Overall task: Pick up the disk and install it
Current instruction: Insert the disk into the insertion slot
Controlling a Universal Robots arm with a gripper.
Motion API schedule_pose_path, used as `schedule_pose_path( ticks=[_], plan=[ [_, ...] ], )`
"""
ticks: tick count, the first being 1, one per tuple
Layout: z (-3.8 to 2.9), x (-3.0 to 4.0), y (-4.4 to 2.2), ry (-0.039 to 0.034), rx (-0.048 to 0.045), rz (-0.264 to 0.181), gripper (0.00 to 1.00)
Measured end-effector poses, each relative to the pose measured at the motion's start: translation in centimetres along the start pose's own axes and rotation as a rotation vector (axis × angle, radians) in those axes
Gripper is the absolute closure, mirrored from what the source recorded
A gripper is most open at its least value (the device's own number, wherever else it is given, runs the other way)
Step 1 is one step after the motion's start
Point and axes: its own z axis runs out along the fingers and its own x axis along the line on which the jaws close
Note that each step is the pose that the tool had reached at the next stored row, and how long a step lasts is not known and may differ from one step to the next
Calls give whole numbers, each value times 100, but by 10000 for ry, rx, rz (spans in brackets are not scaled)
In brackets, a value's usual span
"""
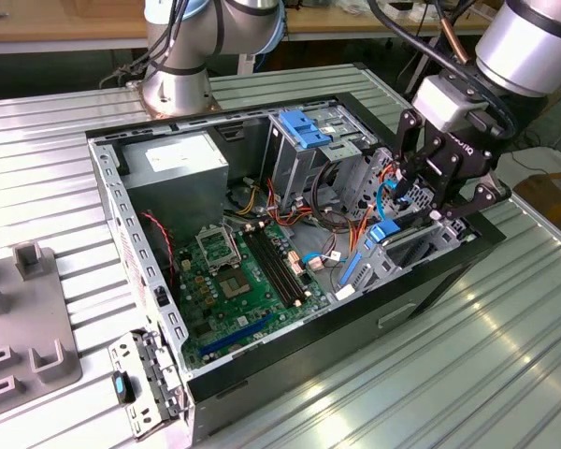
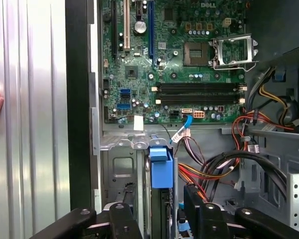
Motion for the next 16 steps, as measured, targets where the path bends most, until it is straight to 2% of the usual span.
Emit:
schedule_pose_path(
  ticks=[1,2,3,9,12,13,14,16],
  plan=[
    [30,0,-12,1,0,0,50],
    [69,-9,-63,0,-1,0,50],
    [80,-17,-99,3,-1,0,50],
    [84,-21,-109,1,-1,1,51],
    [84,-21,-111,2,-1,1,70],
    [84,-21,-111,1,-1,0,82],
    [84,-21,-112,1,-1,0,89],
    [84,-21,-112,1,-1,0,89]
  ],
)
